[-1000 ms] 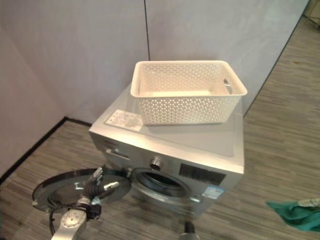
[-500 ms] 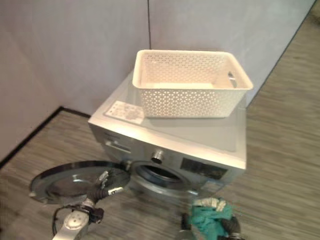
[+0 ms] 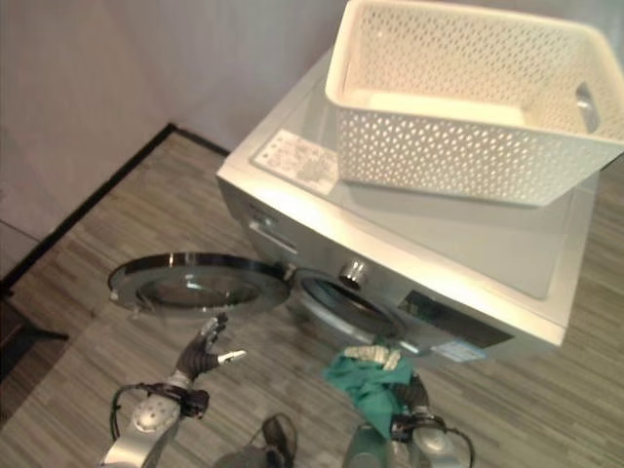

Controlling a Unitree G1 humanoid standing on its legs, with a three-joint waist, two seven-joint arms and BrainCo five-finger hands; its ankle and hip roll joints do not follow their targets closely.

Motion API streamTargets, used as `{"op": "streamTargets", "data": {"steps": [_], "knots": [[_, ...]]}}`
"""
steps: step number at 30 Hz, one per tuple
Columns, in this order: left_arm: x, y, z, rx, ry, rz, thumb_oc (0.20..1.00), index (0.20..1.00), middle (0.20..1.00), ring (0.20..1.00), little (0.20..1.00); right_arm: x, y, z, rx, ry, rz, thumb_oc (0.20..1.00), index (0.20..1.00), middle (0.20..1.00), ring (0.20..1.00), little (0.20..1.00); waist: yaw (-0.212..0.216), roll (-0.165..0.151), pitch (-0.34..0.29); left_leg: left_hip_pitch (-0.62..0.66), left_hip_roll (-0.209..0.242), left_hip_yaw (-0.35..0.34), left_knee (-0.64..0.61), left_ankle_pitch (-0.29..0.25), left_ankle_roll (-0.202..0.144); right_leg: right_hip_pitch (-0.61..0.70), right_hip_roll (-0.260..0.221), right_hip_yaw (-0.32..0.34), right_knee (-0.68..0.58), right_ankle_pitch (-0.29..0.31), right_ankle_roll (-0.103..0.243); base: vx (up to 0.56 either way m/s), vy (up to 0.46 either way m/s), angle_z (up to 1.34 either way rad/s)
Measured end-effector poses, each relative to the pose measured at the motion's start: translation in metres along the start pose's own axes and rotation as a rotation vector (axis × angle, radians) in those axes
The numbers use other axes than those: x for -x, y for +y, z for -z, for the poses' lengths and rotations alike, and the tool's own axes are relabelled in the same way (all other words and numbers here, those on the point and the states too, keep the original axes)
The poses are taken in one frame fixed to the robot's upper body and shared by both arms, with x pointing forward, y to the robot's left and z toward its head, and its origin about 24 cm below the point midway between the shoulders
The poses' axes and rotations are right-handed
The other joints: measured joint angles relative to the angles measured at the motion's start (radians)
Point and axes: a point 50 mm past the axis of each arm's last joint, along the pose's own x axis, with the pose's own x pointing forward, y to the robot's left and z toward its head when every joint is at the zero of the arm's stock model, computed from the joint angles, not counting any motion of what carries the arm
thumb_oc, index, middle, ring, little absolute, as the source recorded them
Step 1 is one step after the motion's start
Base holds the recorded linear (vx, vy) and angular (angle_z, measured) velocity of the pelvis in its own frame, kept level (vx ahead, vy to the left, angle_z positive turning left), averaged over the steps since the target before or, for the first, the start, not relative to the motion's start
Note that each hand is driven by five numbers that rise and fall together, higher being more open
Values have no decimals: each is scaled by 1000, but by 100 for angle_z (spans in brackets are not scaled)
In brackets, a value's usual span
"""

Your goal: Grab the laundry basket,head to the washer,open it,put in the laundry and shut it.

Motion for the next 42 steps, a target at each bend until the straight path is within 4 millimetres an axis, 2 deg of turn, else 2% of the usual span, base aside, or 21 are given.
{"op": "streamTargets", "data": {"steps": [2, 4, 5, 7, 8, 11, 13, 15, 19, 20, 26, 32, 33, 34, 36, 39, 42], "knots": [[-10, -3, -14, 2, -53, 5, 1000, 1000, 1000, 1000, 1000, -15, 12, -24, -3, -61, -3, 200, 200, 200, 200, 200, 1, 11, 47, -82, 23, -2, 99, -31, 11, -48, 3, 3, 19, 20, -8, -115, -38, 0], [-16, -4, -24, 2, -98, -9, 1000, 1000, 1000, 1000, 1000, -26, 20, -49, -22, -133, 18, 200, 200, 200, 200, 200, 21, 24, 81, -137, 44, -1, 175, -54, 15, -77, 10, 2, 18, 27, -19, -96, -60, -6], [-18, -5, -27, 5, -108, -13, 1000, 1000, 1000, 1000, 1000, -30, 21, -55, -31, -149, 36, 200, 200, 200, 200, 200, 24, 27, 95, -153, 49, 0, 201, -61, 14, -78, 11, -2, 12, 17, -32, -75, -79, -6], [-19, -6, -29, 39, -112, -25, 1000, 1000, 1000, 1000, 1000, -38, 23, -74, -47, -195, 67, 200, 200, 200, 200, 200, 42, 56, 123, -184, 67, -6, 232, -70, 16, -95, 15, 5, 14, -6, -22, -83, -71, -2], [-21, -8, -33, 67, -133, -42, 1000, 1000, 1000, 1000, 1000, -41, 21, -94, -71, -260, 111, 200, 200, 200, 200, 200, 54, 92, 155, -228, 85, -13, 254, -70, 17, -144, 31, 19, 54, -35, -26, -75, -31, 1], [-19, -11, -32, 106, -134, -43, 1000, 1000, 1000, 1000, 1000, -47, 23, -121, -96, -327, 152, 200, 200, 200, 200, 200, 71, 121, 206, -262, 89, -20, 255, -56, 10, -192, 37, 26, 84, -24, -38, -80, -74, 1], [-18, -17, -32, 129, -140, -39, 1000, 1000, 1000, 1000, 1000, -50, 21, -131, -109, -345, 192, 200, 200, 200, 200, 200, 67, 139, 222, -274, 92, -31, 246, -48, 7, -201, 38, 11, 86, -26, -37, -61, -84, 15], [-18, -26, -37, 166, -160, -15, 1000, 1000, 1000, 1000, 1000, -51, 18, -154, -156, -405, 248, 200, 200, 200, 200, 200, 76, 159, 231, -312, 88, -48, 227, -23, -2, -235, 36, -4, 92, -23, -42, -67, -77, 23], [-22, -34, -45, 169, -193, 14, 1000, 1000, 1000, 1000, 1000, -49, 13, -194, -212, -516, 319, 200, 200, 200, 200, 200, 90, 194, 253, -354, 81, -63, 209, -2, 4, -275, 31, -23, 100, -24, -50, -41, -38, 14], [-23, -38, -48, 169, -200, 30, 1000, 1000, 1000, 1000, 1000, -46, 9, -214, -222, -579, 344, 200, 200, 200, 200, 200, 102, 217, 266, -362, 75, -70, 198, 5, 1, -285, 31, -31, 106, -27, -54, -30, -52, 15], [-26, -38, -54, 171, -226, 24, 1000, 1000, 1000, 1000, 1000, -40, 15, -251, -240, -680, 344, 200, 200, 200, 200, 200, 131, 225, 268, -370, 69, -82, 173, 18, 5, -317, 24, -34, 156, -55, -60, -15, -49, 8], [-33, -41, -54, 145, -215, 34, 1000, 1000, 1000, 1000, 1000, -29, 38, -292, -242, -800, 283, 200, 200, 200, 200, 200, 146, 226, 269, -380, 63, -121, 150, 40, -2, -340, 15, -47, 224, -110, -60, -12, -75, 17], [-33, -43, -54, 144, -217, 40, 1000, 1000, 1000, 1000, 1000, -26, 40, -300, -248, -820, 280, 200, 200, 200, 200, 200, 152, 226, 269, -388, 63, -123, 150, 43, -3, -352, 14, -46, 235, -114, -58, -6, -69, 8], [-33, -44, -55, 144, -221, 46, 1000, 1000, 1000, 1000, 1000, -18, 43, -319, -263, -872, 278, 200, 200, 200, 200, 200, 157, 227, 268, -414, 65, -130, 152, 50, -4, -382, 13, -48, 254, -122, -64, -4, -67, 12], [-33, -44, -56, 143, -225, 48, 1000, 1000, 1000, 1000, 1000, -9, 37, -340, -288, -931, 310, 200, 200, 200, 200, 200, 166, 227, 268, -445, 63, -137, 145, 64, -4, -416, 12, -50, 267, -129, -70, -4, -77, 14], [-32, -43, -56, 131, -226, 54, 1000, 1000, 1000, 1000, 1000, 10, 0, -374, -363, -1016, 446, 200, 200, 200, 200, 200, 195, 237, 274, -477, 61, -139, 137, 78, -4, -454, 9, -51, 282, -131, -72, 1, -41, 7], [-31, -41, -54, 106, -223, 63, 1000, 1000, 1000, 1000, 1000, 21, -20, -387, -411, -1066, 572, 200, 200, 200, 200, 200, 211, 242, 276, -496, 46, -139, 109, 98, -3, -490, -5, -47, 294, -134, -71, 8, -29, 9]]}}
